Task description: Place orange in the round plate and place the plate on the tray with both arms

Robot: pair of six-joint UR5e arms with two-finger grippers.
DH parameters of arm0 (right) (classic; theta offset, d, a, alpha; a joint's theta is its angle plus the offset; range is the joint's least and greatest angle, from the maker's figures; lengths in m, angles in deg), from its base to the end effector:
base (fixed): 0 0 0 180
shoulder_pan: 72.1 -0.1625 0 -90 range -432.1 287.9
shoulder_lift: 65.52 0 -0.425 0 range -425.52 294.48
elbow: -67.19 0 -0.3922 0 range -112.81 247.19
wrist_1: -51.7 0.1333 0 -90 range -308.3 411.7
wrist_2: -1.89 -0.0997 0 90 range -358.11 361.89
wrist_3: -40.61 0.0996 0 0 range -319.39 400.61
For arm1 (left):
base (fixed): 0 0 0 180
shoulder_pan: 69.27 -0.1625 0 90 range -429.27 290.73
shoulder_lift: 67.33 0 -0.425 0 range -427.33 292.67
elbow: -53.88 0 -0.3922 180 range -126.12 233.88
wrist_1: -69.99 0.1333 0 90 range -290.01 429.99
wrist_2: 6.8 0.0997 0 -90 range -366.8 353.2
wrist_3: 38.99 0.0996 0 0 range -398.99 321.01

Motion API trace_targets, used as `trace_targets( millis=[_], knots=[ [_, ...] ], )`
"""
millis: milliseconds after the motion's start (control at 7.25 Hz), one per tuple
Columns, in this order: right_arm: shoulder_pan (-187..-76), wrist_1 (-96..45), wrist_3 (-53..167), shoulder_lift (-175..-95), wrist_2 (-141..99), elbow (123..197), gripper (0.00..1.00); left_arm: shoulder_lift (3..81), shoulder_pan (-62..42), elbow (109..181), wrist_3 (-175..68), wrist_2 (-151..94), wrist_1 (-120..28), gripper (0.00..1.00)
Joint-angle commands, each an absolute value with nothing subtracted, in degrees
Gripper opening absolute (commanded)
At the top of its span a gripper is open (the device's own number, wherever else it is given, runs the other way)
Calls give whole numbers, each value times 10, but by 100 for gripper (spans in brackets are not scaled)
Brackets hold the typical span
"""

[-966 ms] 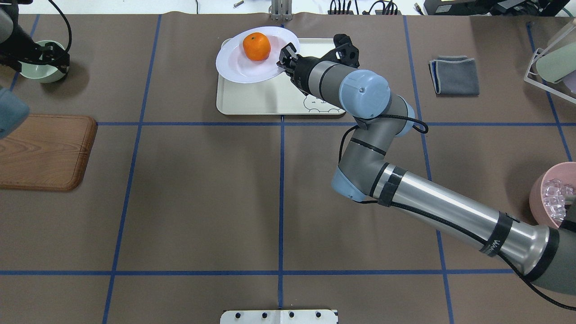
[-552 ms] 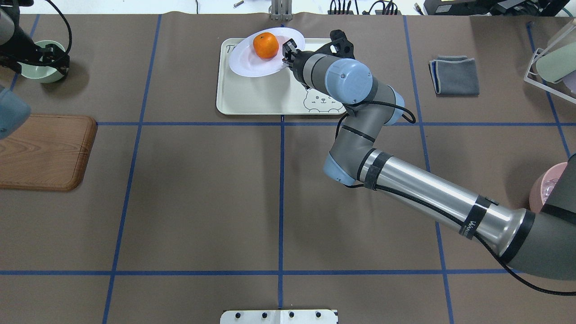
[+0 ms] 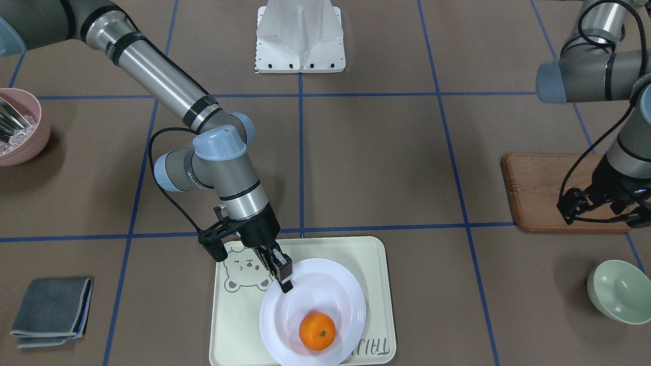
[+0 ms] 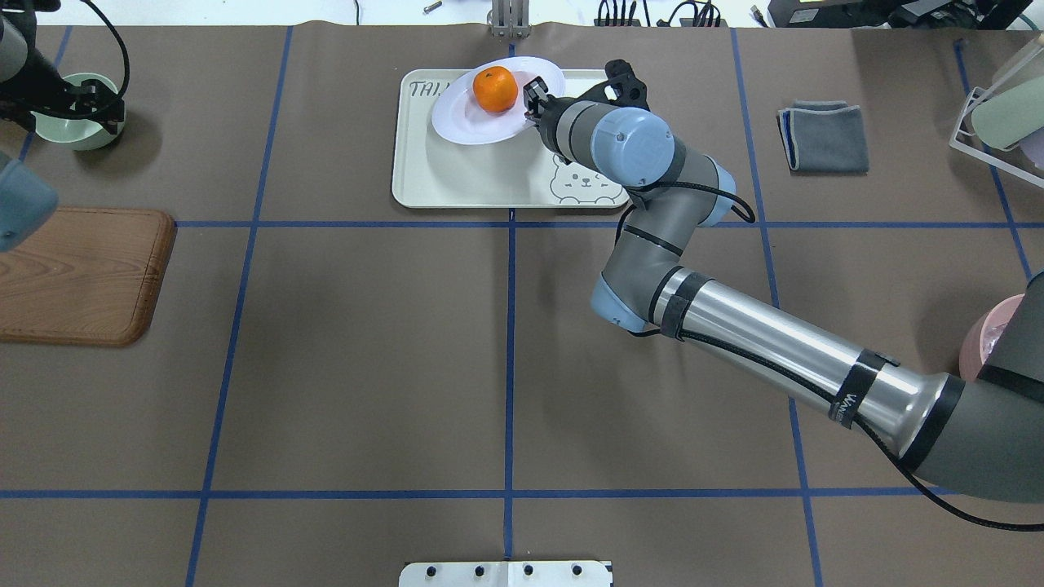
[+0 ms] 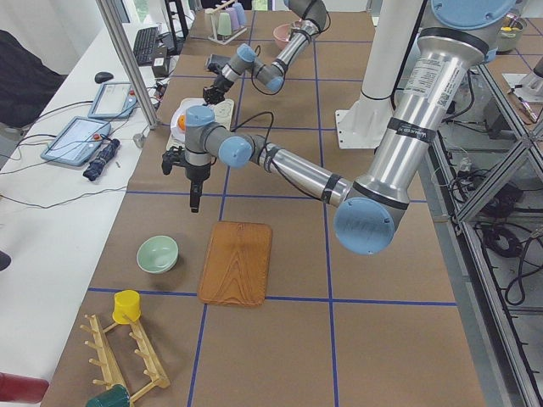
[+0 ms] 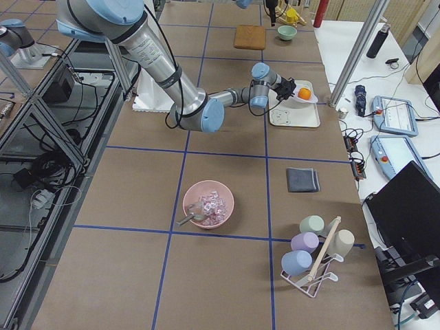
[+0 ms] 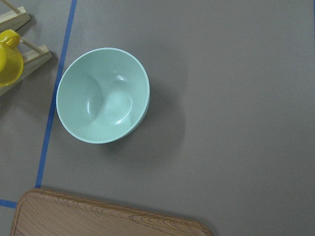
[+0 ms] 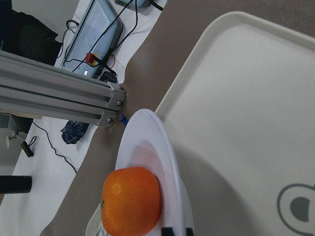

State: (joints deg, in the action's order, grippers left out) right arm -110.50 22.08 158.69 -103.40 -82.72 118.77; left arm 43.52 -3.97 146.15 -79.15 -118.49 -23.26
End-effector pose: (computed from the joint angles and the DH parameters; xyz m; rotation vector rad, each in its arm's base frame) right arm -0.5691 -0.6331 0.2619 0.2077 -1.3530 1.0462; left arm 0.1808 -0.6239 0.4443 0.1846 0.5582 -0.1749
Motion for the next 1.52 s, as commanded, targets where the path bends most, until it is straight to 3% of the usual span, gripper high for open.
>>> trace_targets(
  millis=[0,276,414,690,1103,1379],
  knots=[
    [-1113,193,1476,-1045,-875,1196,100,438,-41,1460,-791,-1173,-233,98],
    [-1146,-13,1318,-1136,-999,1379,100,439,-41,1461,-791,-1173,-233,99],
    [-1154,-97,1255,-1166,-1036,1438,100,441,-41,1461,-791,-1173,-233,99],
    [-1188,-203,1128,-1238,-1087,1514,100,441,-39,1462,-791,-1175,-233,98],
    [-1300,-409,867,-1358,-1147,1688,100,431,-33,1465,-760,-1194,-233,99],
    [-1404,-458,645,-1450,-1194,1731,100,400,7,1464,-685,-1251,-234,98]
  ],
)
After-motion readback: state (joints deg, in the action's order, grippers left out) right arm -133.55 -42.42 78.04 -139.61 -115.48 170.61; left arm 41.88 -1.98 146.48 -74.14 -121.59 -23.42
